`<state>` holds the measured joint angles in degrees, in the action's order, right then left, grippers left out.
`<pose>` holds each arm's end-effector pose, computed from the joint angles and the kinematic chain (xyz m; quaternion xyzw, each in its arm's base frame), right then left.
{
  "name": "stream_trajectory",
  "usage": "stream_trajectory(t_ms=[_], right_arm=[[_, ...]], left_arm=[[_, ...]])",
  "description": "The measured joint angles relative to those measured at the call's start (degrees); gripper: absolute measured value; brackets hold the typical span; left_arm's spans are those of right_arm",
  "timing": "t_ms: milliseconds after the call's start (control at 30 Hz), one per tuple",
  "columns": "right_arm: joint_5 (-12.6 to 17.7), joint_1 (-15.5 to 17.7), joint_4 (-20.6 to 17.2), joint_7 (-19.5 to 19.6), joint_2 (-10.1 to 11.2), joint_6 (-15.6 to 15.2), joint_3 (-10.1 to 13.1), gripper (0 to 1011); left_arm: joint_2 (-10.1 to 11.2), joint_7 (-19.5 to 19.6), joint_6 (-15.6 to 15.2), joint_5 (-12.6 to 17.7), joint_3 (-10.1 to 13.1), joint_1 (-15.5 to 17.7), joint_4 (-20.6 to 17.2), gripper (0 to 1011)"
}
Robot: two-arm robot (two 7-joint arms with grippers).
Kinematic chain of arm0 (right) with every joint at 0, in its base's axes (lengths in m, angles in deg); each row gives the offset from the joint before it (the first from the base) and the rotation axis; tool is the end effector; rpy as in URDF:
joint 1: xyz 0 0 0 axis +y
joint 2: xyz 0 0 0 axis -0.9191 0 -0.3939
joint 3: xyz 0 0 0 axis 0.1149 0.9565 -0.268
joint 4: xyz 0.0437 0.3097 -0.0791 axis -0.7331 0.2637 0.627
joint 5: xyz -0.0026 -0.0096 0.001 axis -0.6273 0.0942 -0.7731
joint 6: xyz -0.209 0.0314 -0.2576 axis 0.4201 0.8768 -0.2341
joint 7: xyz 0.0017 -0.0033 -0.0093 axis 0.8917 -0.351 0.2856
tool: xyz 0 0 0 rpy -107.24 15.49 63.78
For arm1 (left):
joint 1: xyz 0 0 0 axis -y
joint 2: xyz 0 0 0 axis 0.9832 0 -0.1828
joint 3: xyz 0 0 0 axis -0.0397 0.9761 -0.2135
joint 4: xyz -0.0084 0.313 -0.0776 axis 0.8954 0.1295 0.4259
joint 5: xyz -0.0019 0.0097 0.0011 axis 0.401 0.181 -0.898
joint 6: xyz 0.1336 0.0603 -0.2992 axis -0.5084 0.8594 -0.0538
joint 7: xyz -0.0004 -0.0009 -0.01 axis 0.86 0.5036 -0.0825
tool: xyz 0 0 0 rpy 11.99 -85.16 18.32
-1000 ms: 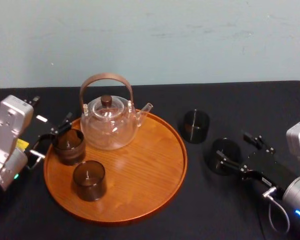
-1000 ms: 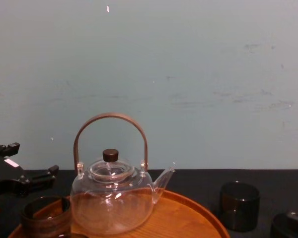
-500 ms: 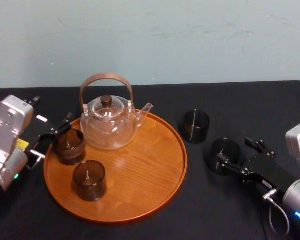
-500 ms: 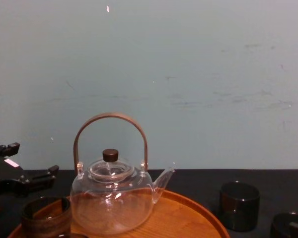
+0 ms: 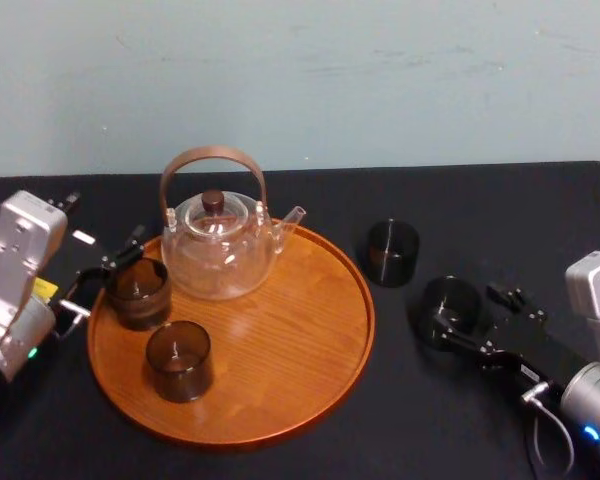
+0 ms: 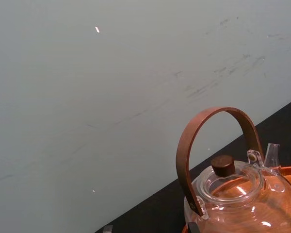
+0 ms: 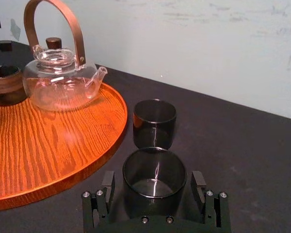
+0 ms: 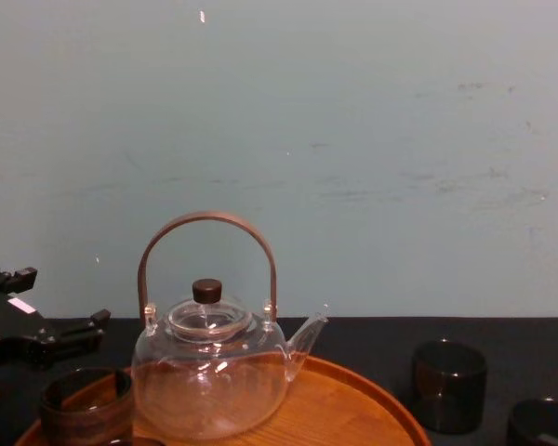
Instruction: Pick up the glass from the table and place it on the tray.
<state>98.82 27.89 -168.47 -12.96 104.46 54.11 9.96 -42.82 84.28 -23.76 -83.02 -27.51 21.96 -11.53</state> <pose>0.3130 -0.0890 -0.3516 -0.1165 0.0253 -0.4979 0.8590 0.3864 0.0947 -0.3331 0.1415 -0.1324 0.5799 0.7913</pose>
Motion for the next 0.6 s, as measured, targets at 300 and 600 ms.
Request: stream_trajectory(t_ms=[300,600], right_arm=[[-0.49,-1.71,3.13,-1.7,-1.59,-0.6,0.25,1002],[-1.27,-4.03,6.31,-3.76,-3.17,-1.1,0.34,1002]], left_arm=[[0.0,0.0,0.0,0.0,0.0,0.0,0.0,1001],[0.0,0.0,0.0,0.0,0.0,0.0,0.0,1001]])
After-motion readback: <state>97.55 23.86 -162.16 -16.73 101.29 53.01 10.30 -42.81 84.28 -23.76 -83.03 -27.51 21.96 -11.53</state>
